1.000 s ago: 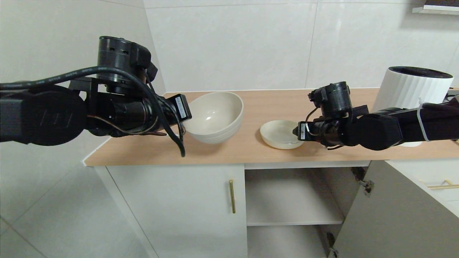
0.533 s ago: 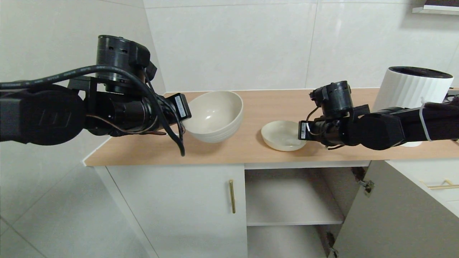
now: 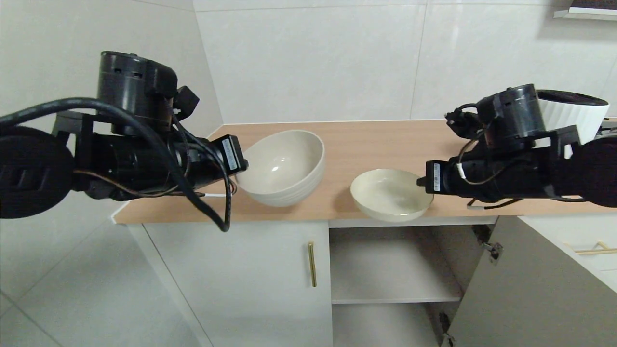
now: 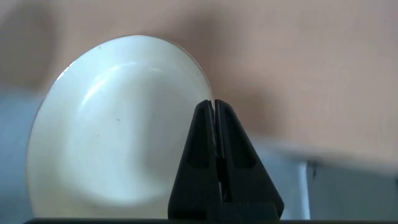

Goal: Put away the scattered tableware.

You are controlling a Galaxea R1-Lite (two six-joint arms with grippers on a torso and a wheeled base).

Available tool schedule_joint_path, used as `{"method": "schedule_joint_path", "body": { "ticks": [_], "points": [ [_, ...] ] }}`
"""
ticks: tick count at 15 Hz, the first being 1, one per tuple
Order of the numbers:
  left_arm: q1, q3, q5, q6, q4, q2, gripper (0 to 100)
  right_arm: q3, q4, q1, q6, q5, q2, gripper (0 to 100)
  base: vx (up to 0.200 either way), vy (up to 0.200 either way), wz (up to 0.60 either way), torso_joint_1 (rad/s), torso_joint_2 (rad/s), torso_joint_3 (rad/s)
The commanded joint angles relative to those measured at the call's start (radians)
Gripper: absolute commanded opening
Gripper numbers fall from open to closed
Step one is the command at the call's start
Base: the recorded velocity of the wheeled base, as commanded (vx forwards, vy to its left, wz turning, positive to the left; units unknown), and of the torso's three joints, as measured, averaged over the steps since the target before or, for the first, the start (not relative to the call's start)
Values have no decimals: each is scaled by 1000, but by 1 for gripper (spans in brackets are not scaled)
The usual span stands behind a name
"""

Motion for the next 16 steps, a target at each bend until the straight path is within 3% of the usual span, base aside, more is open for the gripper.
{"method": "schedule_joint_path", "body": {
  "ticks": [1,7,12,16],
  "points": [
    [0,85,-34,-1,1,-99,0,132,21,3,-2,34,-150,0,0,0,0,0,0,0],
    [0,282,-54,1,-2,-176,0,270,15,-6,1,38,-220,0,0,0,0,0,0,0],
    [-3,297,-54,4,-2,-179,0,302,-36,-39,1,29,-223,0,-160,0,0,4,5,1],
    [-18,292,-52,7,-6,-182,0,313,-73,-45,0,28,-187,0,0,0,0,0,0,0]
  ]
}}
